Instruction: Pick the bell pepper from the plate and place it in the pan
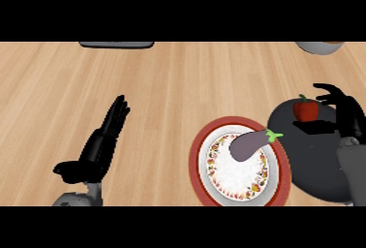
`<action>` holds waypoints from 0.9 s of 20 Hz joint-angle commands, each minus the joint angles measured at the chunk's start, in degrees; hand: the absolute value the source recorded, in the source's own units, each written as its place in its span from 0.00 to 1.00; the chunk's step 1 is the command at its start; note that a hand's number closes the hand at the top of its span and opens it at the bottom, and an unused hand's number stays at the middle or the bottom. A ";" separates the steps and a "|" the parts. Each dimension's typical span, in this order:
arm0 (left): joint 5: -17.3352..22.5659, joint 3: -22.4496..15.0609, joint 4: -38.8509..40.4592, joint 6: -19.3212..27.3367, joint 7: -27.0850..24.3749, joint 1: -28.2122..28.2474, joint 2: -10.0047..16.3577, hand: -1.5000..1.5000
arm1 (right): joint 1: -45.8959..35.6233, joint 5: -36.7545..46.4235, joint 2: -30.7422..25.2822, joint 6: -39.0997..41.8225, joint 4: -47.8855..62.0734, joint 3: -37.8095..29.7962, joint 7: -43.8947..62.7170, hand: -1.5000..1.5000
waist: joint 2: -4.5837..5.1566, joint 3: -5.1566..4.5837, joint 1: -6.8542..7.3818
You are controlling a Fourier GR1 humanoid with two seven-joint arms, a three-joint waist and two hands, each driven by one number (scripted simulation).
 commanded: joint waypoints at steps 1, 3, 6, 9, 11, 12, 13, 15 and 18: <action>-1.06 -0.71 -1.15 1.47 2.63 -0.83 -1.21 0.50 | -6.61 -3.26 0.94 2.75 12.13 -1.17 -5.90 0.00 | -0.16 0.02 -0.41; -1.02 -0.91 -0.72 -0.40 -1.49 2.98 -0.32 0.50 | -8.76 -3.68 2.13 -0.77 16.72 -2.37 -10.64 0.00 | -0.20 0.01 -0.45; -0.82 0.24 1.03 0.71 0.81 -1.48 -1.17 0.50 | -9.17 -9.44 2.82 -3.18 14.67 -7.48 -16.41 0.00 | -0.16 0.04 -0.85; -2.38 -1.15 -0.88 1.54 0.83 0.28 -1.41 0.50 | -7.64 -14.92 2.85 -3.20 14.36 -11.82 -23.02 0.00 | -0.29 0.05 -1.08; 0.99 3.16 0.84 -1.65 -0.36 -0.11 1.57 0.50 | -6.22 -18.24 0.82 1.36 11.19 -13.33 -22.22 0.00 | -0.50 -0.05 -1.78; 0.48 1.67 -6.02 -0.58 2.89 3.59 1.74 0.50 | -5.42 -20.13 0.36 2.95 11.06 -14.62 -21.82 0.00 | -0.67 -0.03 -1.45; -0.53 1.10 -1.35 0.23 0.00 1.94 -0.36 0.50 | -5.05 -21.24 -0.17 4.45 9.41 -14.75 -20.72 0.00 | -0.60 -0.07 -1.86; 0.06 2.37 -1.77 -0.53 0.38 2.13 0.99 0.50 | 1.57 -24.89 0.25 9.64 5.38 -15.78 -22.13 0.00 | -0.80 -0.10 -2.58; -0.03 2.20 -2.82 -0.13 2.45 2.06 0.79 0.50 | 2.89 -31.33 -3.22 18.29 -0.09 -18.61 -16.87 0.00 | -0.92 -0.12 -2.86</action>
